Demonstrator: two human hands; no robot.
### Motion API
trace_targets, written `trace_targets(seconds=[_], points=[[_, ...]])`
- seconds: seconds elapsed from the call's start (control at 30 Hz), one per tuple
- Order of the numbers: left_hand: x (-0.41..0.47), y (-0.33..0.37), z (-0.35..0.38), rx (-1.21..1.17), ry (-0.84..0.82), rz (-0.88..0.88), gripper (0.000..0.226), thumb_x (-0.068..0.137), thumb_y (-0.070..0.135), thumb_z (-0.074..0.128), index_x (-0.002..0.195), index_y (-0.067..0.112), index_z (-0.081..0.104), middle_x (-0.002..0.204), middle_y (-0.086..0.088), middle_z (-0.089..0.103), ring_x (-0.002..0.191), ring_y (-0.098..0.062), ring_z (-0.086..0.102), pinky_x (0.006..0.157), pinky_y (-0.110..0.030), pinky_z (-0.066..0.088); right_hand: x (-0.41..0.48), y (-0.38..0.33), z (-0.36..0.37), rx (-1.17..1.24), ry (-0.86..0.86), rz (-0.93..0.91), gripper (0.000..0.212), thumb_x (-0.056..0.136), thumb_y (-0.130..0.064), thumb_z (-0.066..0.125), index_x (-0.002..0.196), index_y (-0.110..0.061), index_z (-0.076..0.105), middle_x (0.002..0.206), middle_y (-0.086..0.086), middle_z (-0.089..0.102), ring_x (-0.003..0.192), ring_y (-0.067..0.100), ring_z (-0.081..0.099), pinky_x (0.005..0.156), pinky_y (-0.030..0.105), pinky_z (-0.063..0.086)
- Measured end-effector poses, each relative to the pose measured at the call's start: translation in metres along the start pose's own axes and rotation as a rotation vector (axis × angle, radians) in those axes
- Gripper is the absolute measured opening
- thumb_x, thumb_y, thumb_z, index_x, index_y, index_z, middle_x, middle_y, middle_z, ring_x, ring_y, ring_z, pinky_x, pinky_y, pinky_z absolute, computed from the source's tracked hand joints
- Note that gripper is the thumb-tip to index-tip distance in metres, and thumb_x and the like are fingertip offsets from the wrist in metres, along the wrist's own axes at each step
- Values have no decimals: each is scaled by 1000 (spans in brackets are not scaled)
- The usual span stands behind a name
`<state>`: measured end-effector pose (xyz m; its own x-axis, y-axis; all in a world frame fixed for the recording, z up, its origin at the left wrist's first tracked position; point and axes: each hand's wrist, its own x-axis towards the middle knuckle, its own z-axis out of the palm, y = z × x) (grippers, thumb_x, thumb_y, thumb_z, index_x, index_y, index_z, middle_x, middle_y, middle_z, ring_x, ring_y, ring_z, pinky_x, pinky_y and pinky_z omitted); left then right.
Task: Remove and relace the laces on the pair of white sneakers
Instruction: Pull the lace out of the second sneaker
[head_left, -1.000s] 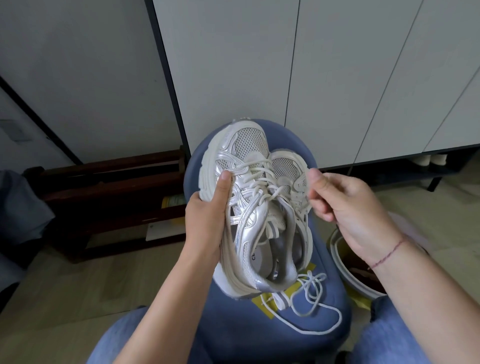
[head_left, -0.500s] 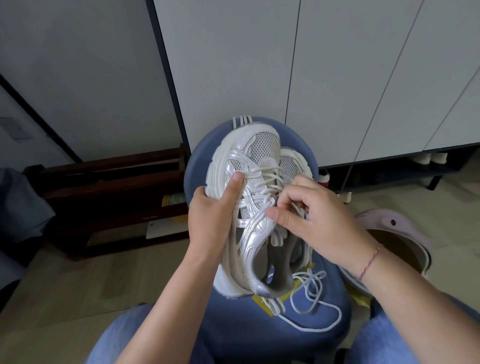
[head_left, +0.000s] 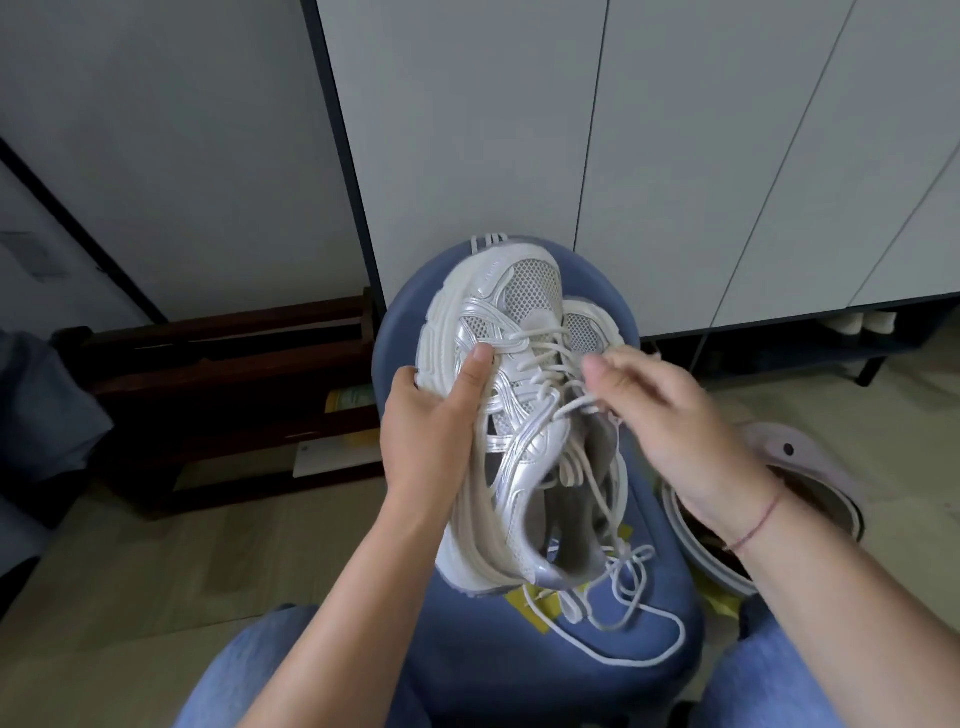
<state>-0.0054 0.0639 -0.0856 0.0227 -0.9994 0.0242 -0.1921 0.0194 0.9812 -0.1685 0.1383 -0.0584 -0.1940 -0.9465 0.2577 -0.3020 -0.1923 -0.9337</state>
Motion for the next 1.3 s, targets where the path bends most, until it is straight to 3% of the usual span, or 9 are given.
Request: trace_targets(seconds=[0.1,0.2,0.47,0.57,0.77,0.87,1.07,1.17,1.3], points=[[-1,0,0,80,32,42,59,74,70,67,99,18,57,91,7,67,83,-9,64,72,-29,50,-3,4,7,-502,-1,-239,49,83,-62,50,61,-19,48,73,-10,41,69,5,45,68,16,36],[-3,1,0,89,33,54,52,75,68,67,93,20,56,88,8,66,79,-7,63,66,-26,46,-2,7,13,-491,12,-311,37,84,-55,52,60,-27,44,71,-9,41,66,7,46,66,21,36],[2,2,-3,5,-14,99,71,74,74,66,120,21,59,107,11,72,99,-6,68,93,-38,54,8,2,-7,600,215,123,30,74,-27,70,50,-20,54,58,-2,38,59,9,37,64,23,31],[0,4,-3,33,-7,96,77,71,77,66,120,18,58,109,8,71,101,-11,67,93,-41,54,5,7,-9,86,131,130,35,91,-31,58,60,-16,54,64,4,45,66,12,44,71,29,33],[-2,3,-3,81,43,114,59,77,66,66,99,13,56,87,-3,68,78,-17,65,69,-32,51,-5,3,7,-717,105,-321,41,87,-61,42,66,-27,49,79,-11,45,81,9,46,80,32,32],[0,2,-2,95,44,135,61,78,66,66,99,11,54,83,0,64,73,-13,59,65,-29,47,-5,2,11,-631,105,-379,37,87,-54,48,65,-25,49,77,-8,46,77,7,46,77,25,34],[1,5,-5,61,35,112,104,67,84,61,137,10,47,124,-1,66,116,-22,62,101,-46,49,8,8,-13,138,369,1,43,87,-38,57,70,0,47,68,8,37,67,17,33,63,28,29],[1,4,-6,63,41,111,93,72,77,64,132,7,50,111,-1,69,103,-18,65,94,-43,53,7,13,-17,-168,257,47,31,95,-30,53,71,-10,54,70,0,48,64,9,42,63,22,34],[-1,4,-4,101,58,126,64,78,65,67,99,6,53,78,-12,60,65,-12,53,62,-29,47,-3,5,-4,-510,66,-192,30,92,-48,41,78,-25,55,87,-13,49,88,8,50,83,25,37]])
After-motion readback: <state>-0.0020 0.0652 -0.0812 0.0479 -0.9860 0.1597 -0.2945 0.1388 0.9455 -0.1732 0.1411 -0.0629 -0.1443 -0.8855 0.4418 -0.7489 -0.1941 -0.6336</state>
